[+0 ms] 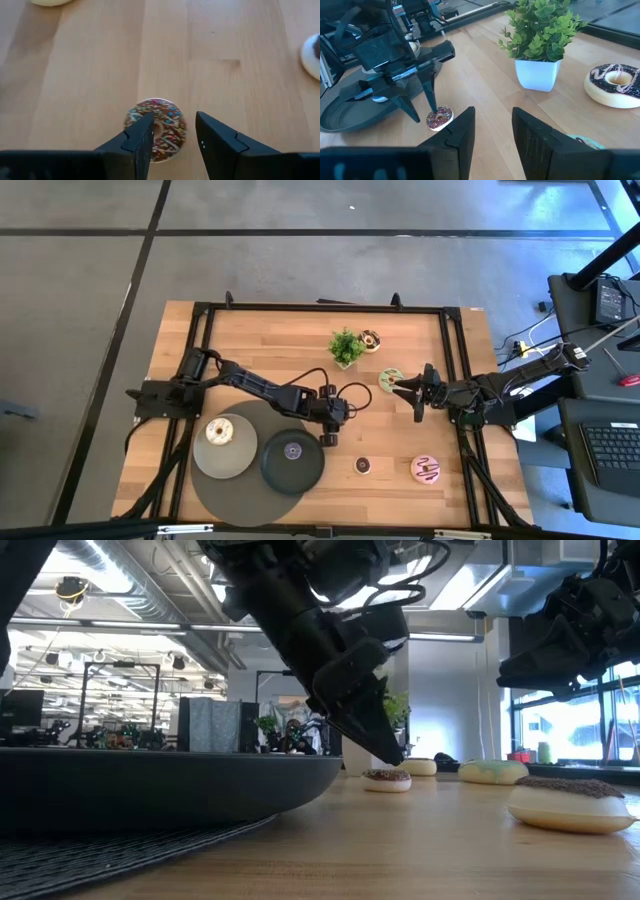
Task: Pick & Place donuts
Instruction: Put the small brown donut on the black plate
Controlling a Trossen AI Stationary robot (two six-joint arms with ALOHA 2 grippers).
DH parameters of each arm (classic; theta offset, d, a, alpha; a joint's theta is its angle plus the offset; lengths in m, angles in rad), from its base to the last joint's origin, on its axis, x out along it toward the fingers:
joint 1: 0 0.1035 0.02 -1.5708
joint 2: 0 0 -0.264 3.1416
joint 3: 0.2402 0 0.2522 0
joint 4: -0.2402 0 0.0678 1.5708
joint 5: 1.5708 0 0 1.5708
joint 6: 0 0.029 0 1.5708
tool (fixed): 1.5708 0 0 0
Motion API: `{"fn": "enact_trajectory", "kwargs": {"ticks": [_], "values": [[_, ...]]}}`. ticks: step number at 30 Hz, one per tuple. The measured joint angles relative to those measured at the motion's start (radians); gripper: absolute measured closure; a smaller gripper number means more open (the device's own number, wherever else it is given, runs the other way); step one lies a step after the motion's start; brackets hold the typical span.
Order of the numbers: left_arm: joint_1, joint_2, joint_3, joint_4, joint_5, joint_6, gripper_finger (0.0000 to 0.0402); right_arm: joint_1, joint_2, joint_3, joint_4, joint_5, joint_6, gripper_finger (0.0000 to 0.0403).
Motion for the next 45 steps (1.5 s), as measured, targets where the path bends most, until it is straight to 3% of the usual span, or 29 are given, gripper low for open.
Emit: {"fn": "enact_trajectory", "kwargs": {"ticks": [23,45], "values": [[-0.002,0.029,0.0,0.011,0.014,-0.001,0.0264,0.0,0.0,0.0,0.0,0.0,0.003,0.0271],[-0.004,0.029,0.0,0.001,0.003,0.0,0.0374,0.0,0.0,0.0,0.0,0.0,0.0,0.0271]]}}
